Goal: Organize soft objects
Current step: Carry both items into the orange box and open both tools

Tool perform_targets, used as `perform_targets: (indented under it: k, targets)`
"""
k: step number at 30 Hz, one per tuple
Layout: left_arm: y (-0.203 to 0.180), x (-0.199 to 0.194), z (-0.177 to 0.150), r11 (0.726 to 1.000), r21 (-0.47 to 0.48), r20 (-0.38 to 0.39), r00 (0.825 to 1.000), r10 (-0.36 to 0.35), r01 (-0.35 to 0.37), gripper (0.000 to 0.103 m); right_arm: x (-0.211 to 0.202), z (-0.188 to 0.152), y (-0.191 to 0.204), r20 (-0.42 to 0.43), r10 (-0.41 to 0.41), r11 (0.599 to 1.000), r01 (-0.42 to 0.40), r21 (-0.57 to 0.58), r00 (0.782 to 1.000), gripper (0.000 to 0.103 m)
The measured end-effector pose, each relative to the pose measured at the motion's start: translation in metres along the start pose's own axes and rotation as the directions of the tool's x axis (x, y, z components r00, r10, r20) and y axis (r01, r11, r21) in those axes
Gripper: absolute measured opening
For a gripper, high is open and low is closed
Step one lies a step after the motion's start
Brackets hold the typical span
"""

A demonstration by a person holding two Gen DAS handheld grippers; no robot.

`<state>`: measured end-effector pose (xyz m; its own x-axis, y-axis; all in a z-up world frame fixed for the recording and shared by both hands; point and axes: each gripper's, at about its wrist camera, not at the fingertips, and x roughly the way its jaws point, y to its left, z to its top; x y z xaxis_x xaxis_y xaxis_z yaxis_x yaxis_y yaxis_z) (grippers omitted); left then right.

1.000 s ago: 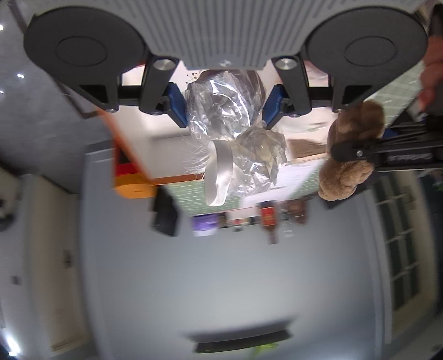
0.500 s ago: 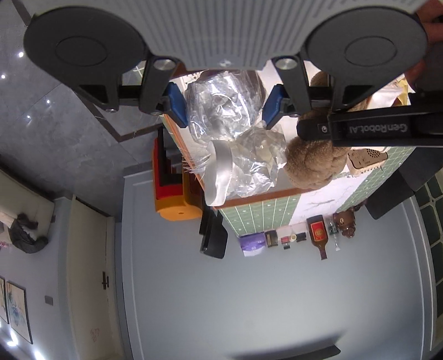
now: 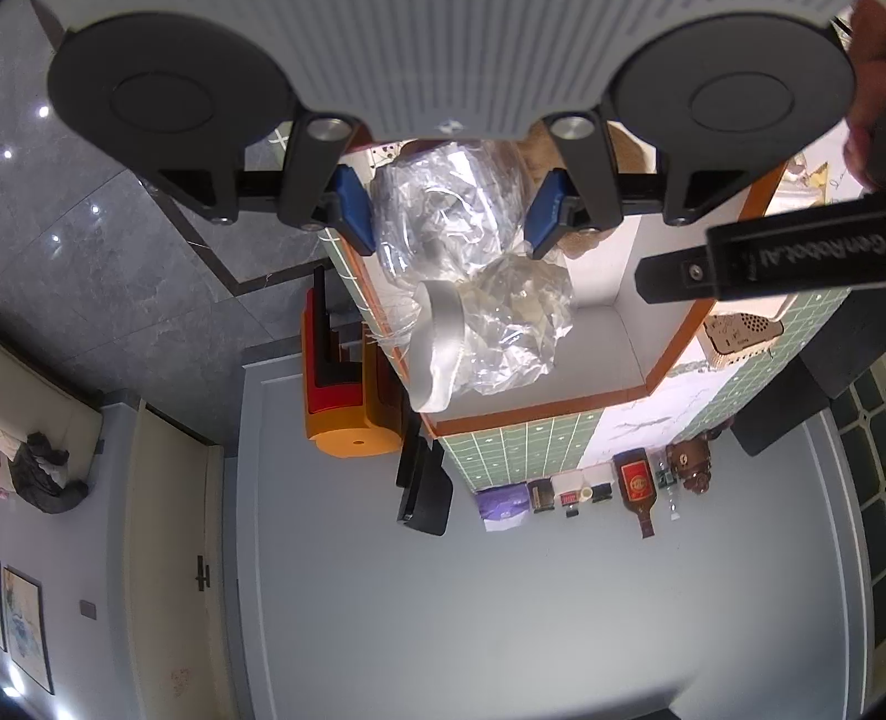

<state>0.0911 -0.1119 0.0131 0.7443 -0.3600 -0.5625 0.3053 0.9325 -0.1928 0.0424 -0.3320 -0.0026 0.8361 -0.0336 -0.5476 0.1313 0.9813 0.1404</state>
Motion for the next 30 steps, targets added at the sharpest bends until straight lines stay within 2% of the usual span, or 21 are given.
perform_targets:
  k: [4,8,11,14,16,18,22,23,25,30]
  targets:
    - [0.008,0.004,0.010,1.000,0.006,-0.060,0.998,-0.001,0.001,0.084,0.009,0.013,0.002,-0.055,0.023,0.999,-0.026,-0.039,0.998,0.058]
    - [0.019,0.003,0.012,1.000,-0.010,-0.062,0.998,0.017,-0.018,0.082,0.020,0.030,0.009,-0.155,0.081,0.992,-0.095,-0.080,0.985,0.058]
    - [0.035,-0.005,0.013,0.998,-0.060,-0.034,0.999,0.026,-0.028,0.081,0.024,0.044,0.014,-0.217,0.177,0.983,-0.184,-0.011,0.960,0.058]
    - [0.053,-0.013,0.017,0.994,-0.097,-0.014,0.999,0.048,-0.049,0.081,0.033,0.053,0.024,-0.269,0.281,0.960,-0.272,0.072,0.921,0.058]
    - [0.063,-0.018,0.017,0.992,-0.111,-0.006,0.998,0.067,-0.067,0.081,0.042,0.052,0.035,-0.296,0.302,0.953,-0.290,0.085,0.906,0.058]
    - [0.073,-0.020,0.018,0.990,-0.121,-0.009,0.997,0.077,-0.077,0.081,0.052,0.046,0.045,-0.323,0.307,0.952,-0.292,0.095,0.895,0.058]
    - [0.087,-0.019,0.017,0.988,-0.124,-0.032,0.995,0.091,-0.094,0.081,0.077,0.028,0.062,-0.418,0.332,0.943,-0.299,0.145,0.845,0.058]
    - [0.089,-0.017,0.017,0.989,-0.117,-0.040,0.995,0.087,-0.091,0.081,0.083,0.024,0.066,-0.439,0.321,0.947,-0.286,0.145,0.839,0.058]
    - [0.092,-0.013,0.013,0.992,-0.105,-0.061,0.996,0.065,-0.071,0.081,0.090,0.019,0.071,-0.466,0.295,0.955,-0.270,0.123,0.834,0.058]
    - [0.095,-0.002,0.006,0.993,-0.112,-0.100,0.994,0.035,-0.046,0.081,0.105,0.016,0.081,-0.510,0.198,0.977,-0.208,0.037,0.837,0.058]
